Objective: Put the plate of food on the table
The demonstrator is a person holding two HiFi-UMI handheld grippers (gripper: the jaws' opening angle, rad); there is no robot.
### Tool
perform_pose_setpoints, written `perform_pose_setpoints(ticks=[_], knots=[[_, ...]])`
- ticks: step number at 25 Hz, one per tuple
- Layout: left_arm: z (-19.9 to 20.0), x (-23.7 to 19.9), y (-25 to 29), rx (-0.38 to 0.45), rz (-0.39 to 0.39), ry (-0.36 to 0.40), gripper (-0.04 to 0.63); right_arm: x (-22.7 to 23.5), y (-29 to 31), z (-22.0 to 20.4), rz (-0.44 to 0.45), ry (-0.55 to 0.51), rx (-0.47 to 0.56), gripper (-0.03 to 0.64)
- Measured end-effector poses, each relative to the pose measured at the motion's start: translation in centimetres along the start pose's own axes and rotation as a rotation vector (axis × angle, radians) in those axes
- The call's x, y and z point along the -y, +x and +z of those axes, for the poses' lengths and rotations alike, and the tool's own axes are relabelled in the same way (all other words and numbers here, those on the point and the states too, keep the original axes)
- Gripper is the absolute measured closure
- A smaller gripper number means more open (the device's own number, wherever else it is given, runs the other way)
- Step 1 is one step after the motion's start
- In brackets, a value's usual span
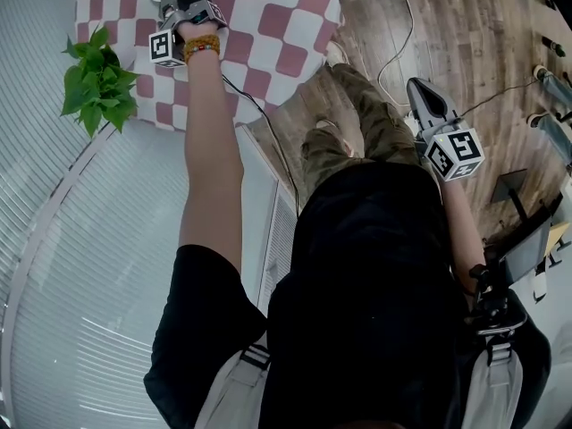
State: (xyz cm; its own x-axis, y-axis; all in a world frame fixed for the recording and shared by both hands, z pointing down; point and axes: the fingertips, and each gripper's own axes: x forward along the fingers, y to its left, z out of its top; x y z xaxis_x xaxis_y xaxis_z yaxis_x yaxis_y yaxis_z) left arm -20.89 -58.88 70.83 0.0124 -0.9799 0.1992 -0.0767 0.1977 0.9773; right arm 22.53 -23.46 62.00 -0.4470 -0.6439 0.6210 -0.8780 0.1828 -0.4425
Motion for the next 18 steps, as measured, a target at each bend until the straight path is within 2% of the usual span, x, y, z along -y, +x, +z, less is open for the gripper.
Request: perform_pose_setpoints(ticks=[4, 10, 14, 18], knots=[[0.3, -0.7, 0.1, 0.032, 0.022, 0.009, 0.571, 0.4, -0.4, -0.4, -0.002, 0.011, -0.003, 0.606], [0.3, -2.1, -0.1, 0.044, 0.155, 0.043, 0.571, 0.8, -0.8, -0.7, -0.012, -0.002, -0.008, 0.606], [-0.2, -3.1, -0.2, 0.011, 0.235, 0.058, 0.571, 0.5, -0.8, -0.8, -0.009, -0.014, -0.009, 0.606], [-0.6, -3.3, -0.2, -0.028, 0.269, 0.066, 0.571, 0.5, -1.0, -1.0, -0.014, -0.026, -0.007, 0.606]])
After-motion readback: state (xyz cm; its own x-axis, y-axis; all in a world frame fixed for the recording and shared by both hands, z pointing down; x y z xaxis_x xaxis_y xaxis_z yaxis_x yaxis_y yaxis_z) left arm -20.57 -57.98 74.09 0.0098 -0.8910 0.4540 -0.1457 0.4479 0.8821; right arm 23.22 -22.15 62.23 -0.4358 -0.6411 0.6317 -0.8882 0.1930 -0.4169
